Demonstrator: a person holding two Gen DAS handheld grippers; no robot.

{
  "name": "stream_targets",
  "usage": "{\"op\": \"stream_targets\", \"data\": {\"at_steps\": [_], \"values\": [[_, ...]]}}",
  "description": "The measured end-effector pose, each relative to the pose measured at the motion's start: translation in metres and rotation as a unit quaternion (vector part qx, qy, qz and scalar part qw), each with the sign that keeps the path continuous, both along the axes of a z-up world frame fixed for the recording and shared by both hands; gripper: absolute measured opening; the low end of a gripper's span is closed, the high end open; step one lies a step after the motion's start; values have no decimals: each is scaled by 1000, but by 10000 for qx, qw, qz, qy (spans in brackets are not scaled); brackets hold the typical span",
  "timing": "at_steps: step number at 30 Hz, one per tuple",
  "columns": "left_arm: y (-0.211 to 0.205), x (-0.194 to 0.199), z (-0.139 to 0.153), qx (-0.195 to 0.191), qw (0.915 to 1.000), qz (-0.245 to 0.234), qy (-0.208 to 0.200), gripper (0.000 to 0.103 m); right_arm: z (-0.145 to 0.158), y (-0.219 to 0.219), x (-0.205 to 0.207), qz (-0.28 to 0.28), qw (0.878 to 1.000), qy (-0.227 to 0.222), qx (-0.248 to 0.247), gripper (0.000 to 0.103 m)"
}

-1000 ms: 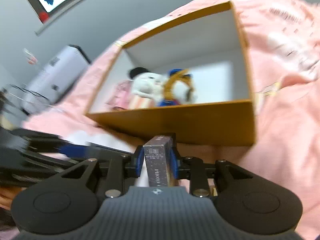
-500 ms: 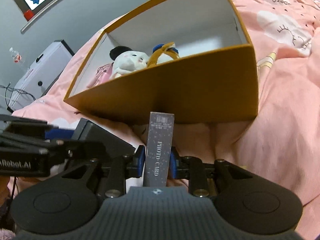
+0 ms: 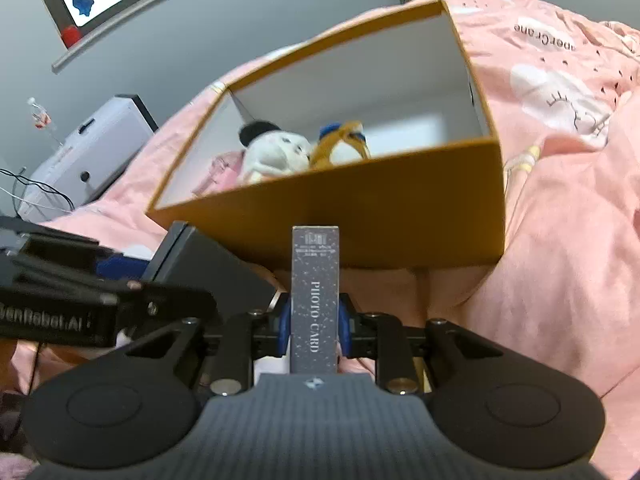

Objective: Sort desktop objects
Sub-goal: 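Carry both boxes over the orange box, lower them inside and open the right tool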

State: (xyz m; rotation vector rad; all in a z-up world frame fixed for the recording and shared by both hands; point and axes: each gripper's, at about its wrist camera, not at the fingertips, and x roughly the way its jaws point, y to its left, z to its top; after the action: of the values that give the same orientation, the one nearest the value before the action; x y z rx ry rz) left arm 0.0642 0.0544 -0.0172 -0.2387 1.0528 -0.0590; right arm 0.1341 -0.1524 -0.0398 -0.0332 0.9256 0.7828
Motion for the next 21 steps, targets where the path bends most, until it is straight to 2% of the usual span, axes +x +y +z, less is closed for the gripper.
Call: {"op": "stream_targets", "data": {"at_steps": [7,14,17,21], "values": [[7,3,32,-274,9992,36,-274,39,32,-17,2,-51,9978,-11,657,24],[13,12,58,-482,9970,80,-593,38,66,-32,8,-226,9922,-270,1199,24],[14,17,66,-541,9956,115,-751,38,79,-34,12,-386,9895,-537,1284,24],[12,29,74,-414,9949,108,-916,38,84,-25,25,-523,9881,-788,1209,24]]}}
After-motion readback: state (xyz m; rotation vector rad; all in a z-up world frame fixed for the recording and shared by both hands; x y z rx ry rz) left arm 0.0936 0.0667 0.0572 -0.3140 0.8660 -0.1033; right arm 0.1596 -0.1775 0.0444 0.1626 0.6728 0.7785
